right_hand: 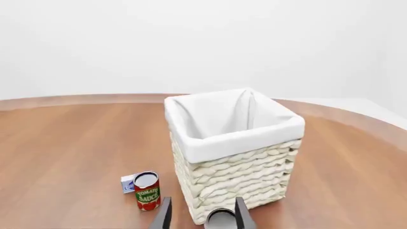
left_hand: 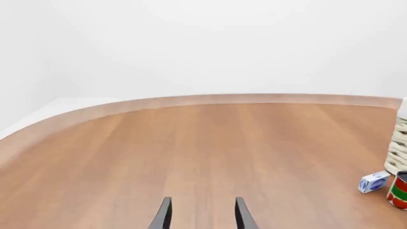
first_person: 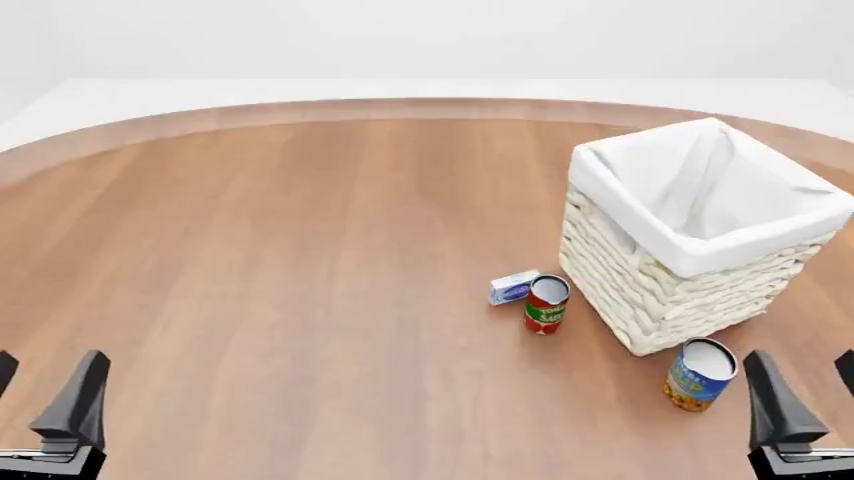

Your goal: Pick up the alphabet soup and the cream cheese box, and put them in the basket.

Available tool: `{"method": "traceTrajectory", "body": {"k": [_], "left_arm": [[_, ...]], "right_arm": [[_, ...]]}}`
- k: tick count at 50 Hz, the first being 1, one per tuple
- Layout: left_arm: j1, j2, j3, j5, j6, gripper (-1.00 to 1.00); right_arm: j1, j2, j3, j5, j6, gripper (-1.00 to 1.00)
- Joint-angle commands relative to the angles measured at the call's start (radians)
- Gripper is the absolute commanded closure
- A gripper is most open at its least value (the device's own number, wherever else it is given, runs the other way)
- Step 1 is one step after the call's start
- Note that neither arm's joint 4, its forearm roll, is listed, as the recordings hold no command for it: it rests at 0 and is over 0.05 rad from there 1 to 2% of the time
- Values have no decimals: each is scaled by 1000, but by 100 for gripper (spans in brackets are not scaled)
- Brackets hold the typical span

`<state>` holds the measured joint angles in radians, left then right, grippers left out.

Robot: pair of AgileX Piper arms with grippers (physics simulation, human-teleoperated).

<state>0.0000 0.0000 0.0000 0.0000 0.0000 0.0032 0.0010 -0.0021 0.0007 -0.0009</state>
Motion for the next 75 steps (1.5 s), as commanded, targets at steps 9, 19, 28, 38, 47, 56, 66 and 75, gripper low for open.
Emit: {"method": "traceTrajectory", "body": {"k": [9, 19, 28, 38, 47, 56, 66, 75], "left_arm": [[0, 0, 0, 0, 0, -100], [0, 0, 0, 0, 0, -100], [0, 0, 0, 0, 0, -100], [0, 0, 0, 0, 0, -100], [0, 0, 0, 0, 0, -100], [0, 0, 0, 0, 0, -100], [0, 0, 0, 0, 0, -100], [0, 0, 0, 0, 0, -100]], "right_arm": [[-16, 4, -58, 62, -29, -100], [19, 62, -207, 184, -62, -100], [46, 161, -298, 214, -79, -100], [102, 225, -346, 242, -91, -100], [153, 294, -432, 280, -132, -100], [200, 347, -528, 326, -191, -100], [231, 397, -561, 336, -258, -100], [230, 469, -605, 346, -256, -100]]}}
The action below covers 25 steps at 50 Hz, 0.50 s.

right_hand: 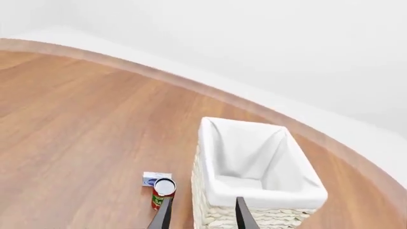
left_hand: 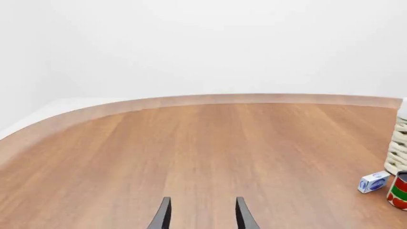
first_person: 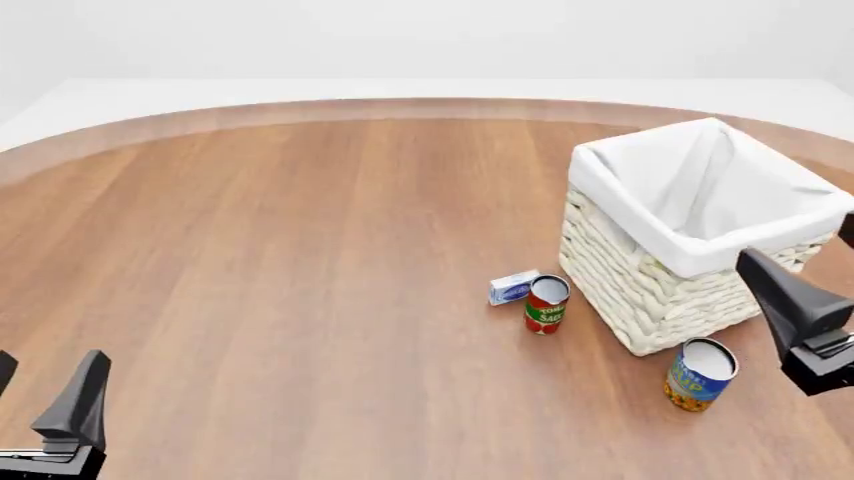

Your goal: Pick up the alphabet soup and the cream cheese box, and put them in the basket.

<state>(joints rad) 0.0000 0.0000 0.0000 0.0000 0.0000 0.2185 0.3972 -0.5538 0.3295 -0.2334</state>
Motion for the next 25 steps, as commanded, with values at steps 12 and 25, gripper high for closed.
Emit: {"method": "traceTrajectory", "body": {"k": [12, 25], "left_arm": [[0, 0, 0, 0, 0, -100], [0, 0, 0, 0, 0, -100]], "right_arm": [[80, 153, -133, 58, -59, -100], [146, 220, -179, 83, -144, -100]]}}
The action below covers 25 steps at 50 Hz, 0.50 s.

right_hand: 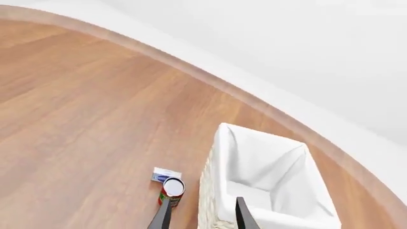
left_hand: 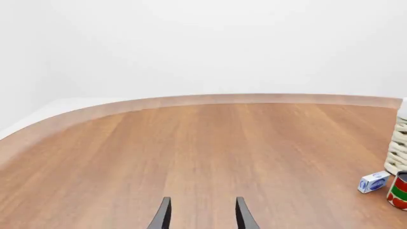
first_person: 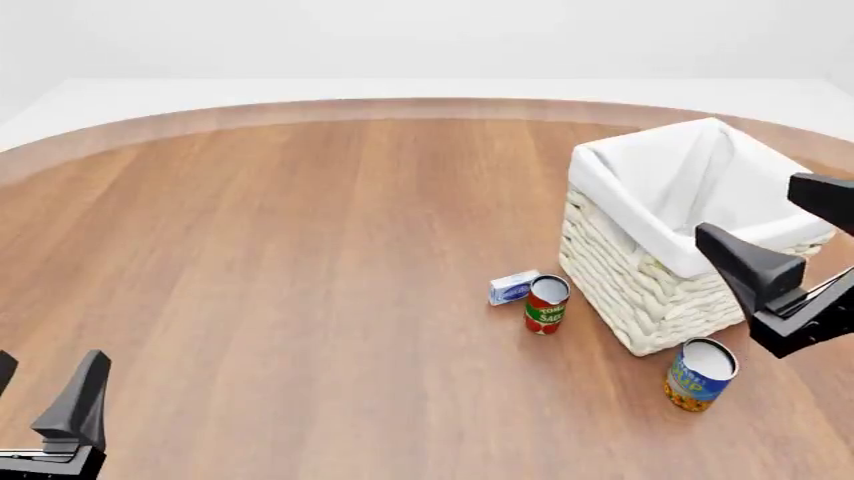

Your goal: Pick up the alphabet soup and the cream cheese box, and put them in the basket.

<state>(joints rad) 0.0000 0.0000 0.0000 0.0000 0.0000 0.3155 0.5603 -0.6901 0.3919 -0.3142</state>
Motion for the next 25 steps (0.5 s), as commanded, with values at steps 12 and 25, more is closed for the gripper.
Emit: {"method": "traceTrajectory", "body": {"k": [12, 25], "left_arm": [[0, 0, 0, 0, 0, -100], [0, 0, 0, 0, 0, -100]], "right_arm": [[74, 158, -97, -16, -115, -100], [144, 242, -107, -6, -218, -100]]}}
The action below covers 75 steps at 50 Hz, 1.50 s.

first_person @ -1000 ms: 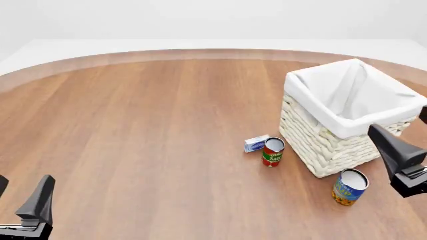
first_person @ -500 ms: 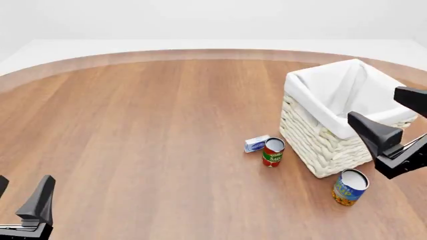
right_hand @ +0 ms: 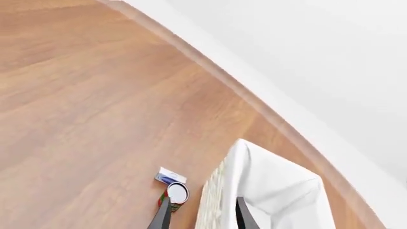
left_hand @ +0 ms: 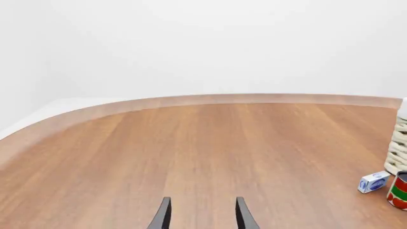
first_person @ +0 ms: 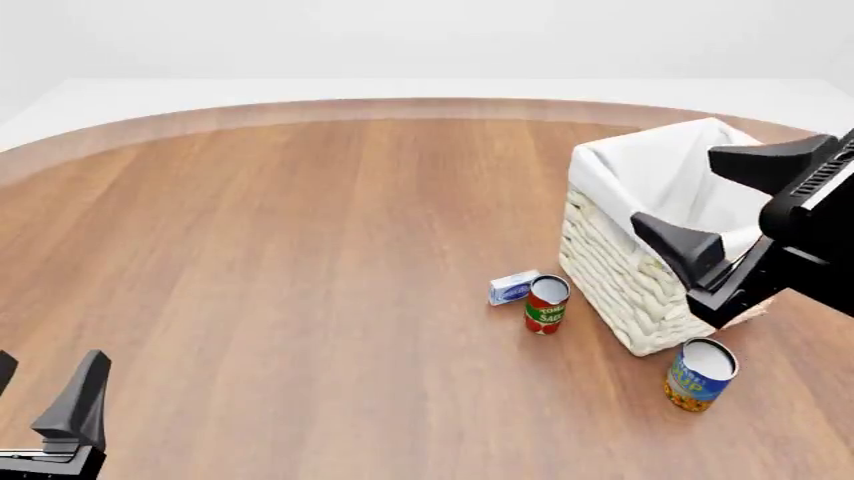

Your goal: Pick up the alphabet soup and the cream cheese box, and put them in the basket.

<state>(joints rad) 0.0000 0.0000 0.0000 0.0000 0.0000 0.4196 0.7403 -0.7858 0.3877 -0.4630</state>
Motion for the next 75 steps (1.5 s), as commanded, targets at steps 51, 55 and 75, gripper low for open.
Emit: {"method": "traceTrajectory", "body": {"k": [51, 55, 75], "left_arm": [[0, 0, 0, 0, 0, -100], [0, 0, 0, 0, 0, -100], [0, 0, 0, 0, 0, -100]], "right_arm": [[159, 220, -92, -23, -198, -100], [163, 215, -92, -22, -195, -100], [163, 215, -92, -22, -195, -100]]}}
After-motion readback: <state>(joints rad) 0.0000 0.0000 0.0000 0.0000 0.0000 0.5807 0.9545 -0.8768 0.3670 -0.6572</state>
